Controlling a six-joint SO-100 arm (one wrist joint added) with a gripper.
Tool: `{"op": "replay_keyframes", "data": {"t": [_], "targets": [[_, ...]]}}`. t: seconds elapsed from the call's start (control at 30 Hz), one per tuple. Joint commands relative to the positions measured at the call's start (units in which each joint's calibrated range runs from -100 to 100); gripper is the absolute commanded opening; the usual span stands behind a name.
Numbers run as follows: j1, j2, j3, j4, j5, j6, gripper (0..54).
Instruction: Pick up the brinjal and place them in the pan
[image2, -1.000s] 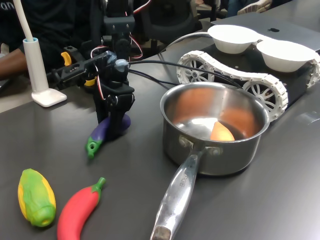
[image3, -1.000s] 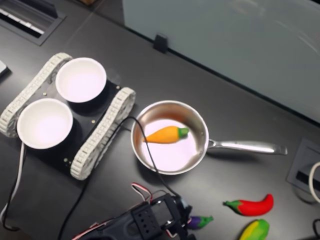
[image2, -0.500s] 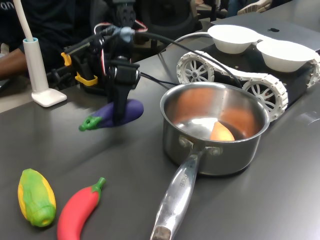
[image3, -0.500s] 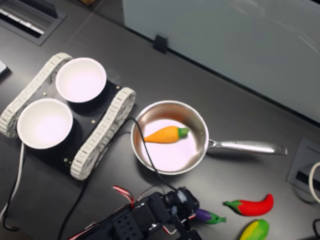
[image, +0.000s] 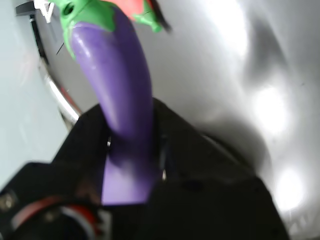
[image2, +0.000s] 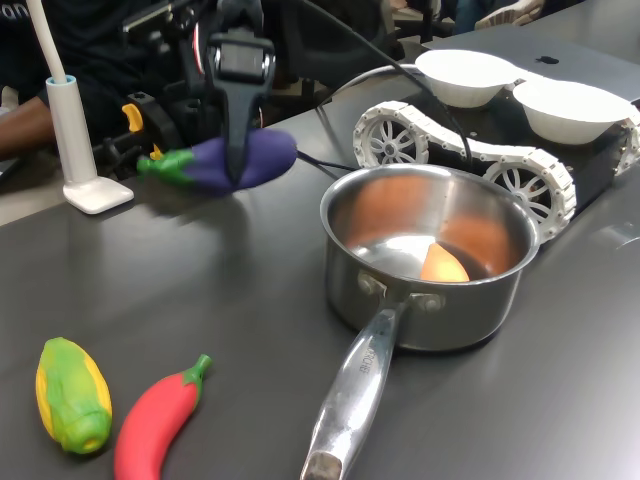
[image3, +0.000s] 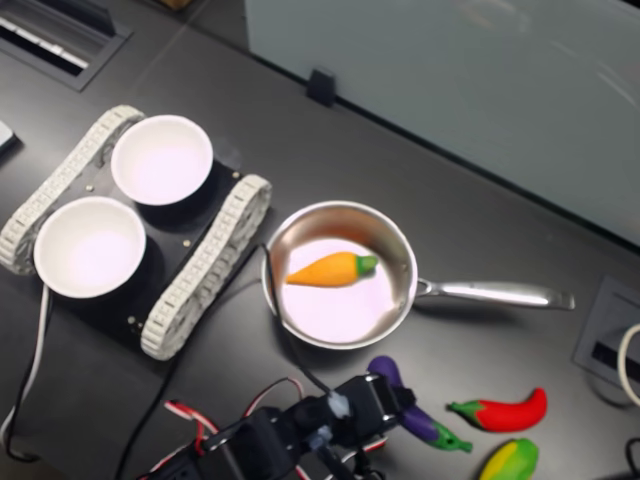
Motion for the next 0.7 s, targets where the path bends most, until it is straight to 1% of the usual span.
{"op": "replay_keyframes", "data": {"t": [0.0, 0.1, 0.17, 0.23, 0.33, 0.4, 0.47, 0.53, 0.57, 0.6, 0.67], "targets": [[-3.04, -6.98, -4.02, -2.81, -1.17, 0.45, 2.1], [-4.99, -9.26, -3.30, -4.43, -2.05, 0.45, 2.9], [-6.60, -11.45, -0.75, -7.58, -1.95, 0.45, 4.0], [-7.51, -13.22, 2.25, -10.99, -1.81, 0.37, 3.7], [-9.12, -15.92, 5.97, -14.06, -1.27, -0.97, 3.4], [-10.50, -17.69, 7.43, -14.41, -1.03, -1.98, 3.5], [-12.10, -19.47, 9.06, -14.75, -1.51, -2.24, 3.6], [-13.25, -20.73, 10.88, -15.77, -1.66, -3.41, 3.9], [-13.02, -21.24, 11.70, -16.28, -1.71, -4.92, 4.1], [-12.45, -21.57, 12.60, -16.88, -1.47, -7.11, 4.2], [-12.10, -21.91, 14.24, -18.24, -1.61, -9.38, 4.2]]}}
